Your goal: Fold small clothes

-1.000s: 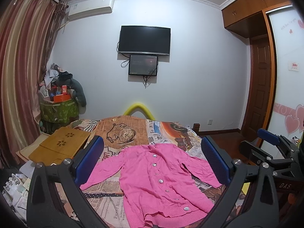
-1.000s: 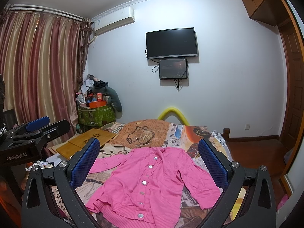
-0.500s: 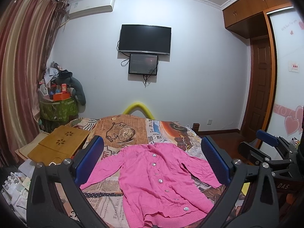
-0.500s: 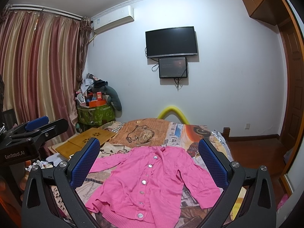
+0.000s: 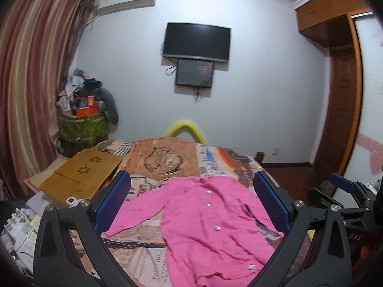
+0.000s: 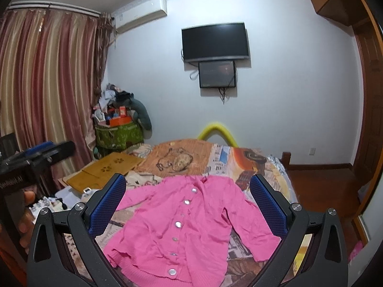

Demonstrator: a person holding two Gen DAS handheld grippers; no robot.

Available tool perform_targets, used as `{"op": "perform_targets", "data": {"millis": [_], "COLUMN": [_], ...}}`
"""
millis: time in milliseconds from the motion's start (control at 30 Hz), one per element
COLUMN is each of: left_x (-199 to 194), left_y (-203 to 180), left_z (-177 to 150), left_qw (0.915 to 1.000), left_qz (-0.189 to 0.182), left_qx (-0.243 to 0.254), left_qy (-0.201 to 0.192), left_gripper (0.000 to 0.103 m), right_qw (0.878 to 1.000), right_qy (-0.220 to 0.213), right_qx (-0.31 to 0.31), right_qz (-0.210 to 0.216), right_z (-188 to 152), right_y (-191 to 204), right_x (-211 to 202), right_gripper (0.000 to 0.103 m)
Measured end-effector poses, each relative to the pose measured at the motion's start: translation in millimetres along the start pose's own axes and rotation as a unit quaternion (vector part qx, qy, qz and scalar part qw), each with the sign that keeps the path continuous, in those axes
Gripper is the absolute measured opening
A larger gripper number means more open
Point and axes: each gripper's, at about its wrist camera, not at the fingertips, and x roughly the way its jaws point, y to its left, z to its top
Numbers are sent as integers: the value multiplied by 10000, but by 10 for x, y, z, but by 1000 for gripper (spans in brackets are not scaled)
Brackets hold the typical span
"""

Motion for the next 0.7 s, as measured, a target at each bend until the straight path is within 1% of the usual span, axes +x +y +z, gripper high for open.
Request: {"op": "perform_targets", "data": {"millis": [100, 167, 267, 333, 400, 467, 567, 633, 700], "left_x": [218, 342, 636, 787, 1000, 1164, 1473, 1627, 1808], "left_y": [187, 300, 566, 707, 930, 1098, 1416, 1547, 1731], "left_z": [-28, -69, -187, -264, -367, -452, -629, -727, -844], "left_qw": [9996, 9990, 9960, 9937, 9895, 9859, 9775, 9730, 9671], "left_qz": [156, 329, 732, 922, 1172, 1315, 1533, 1632, 1647], "left_qx": [-101, -168, -225, -256, -323, -383, -504, -492, -488], "left_qy": [193, 260, 469, 582, 776, 964, 1361, 1555, 1879], "left_gripper": [103, 103, 103, 103, 103, 103, 103, 103, 103], "right_qw": [9997, 9993, 9986, 9980, 9972, 9965, 9952, 9938, 9922], "right_qy": [224, 362, 509, 608, 717, 813, 965, 1092, 1221], "right_qx": [79, 126, 165, 169, 147, 108, 89, 82, 91], "right_qz": [-30, -22, -51, -89, -142, -156, -164, -191, -231], "right_z": [-60, -97, -132, -151, -159, -164, -190, -208, -240], "right_y": [-69, -134, -205, -247, -282, -315, -379, -435, -511], "right_x": [210, 367, 537, 658, 786, 911, 1079, 1207, 1322], "right_gripper": [103, 103, 103, 103, 103, 103, 103, 103, 103]}}
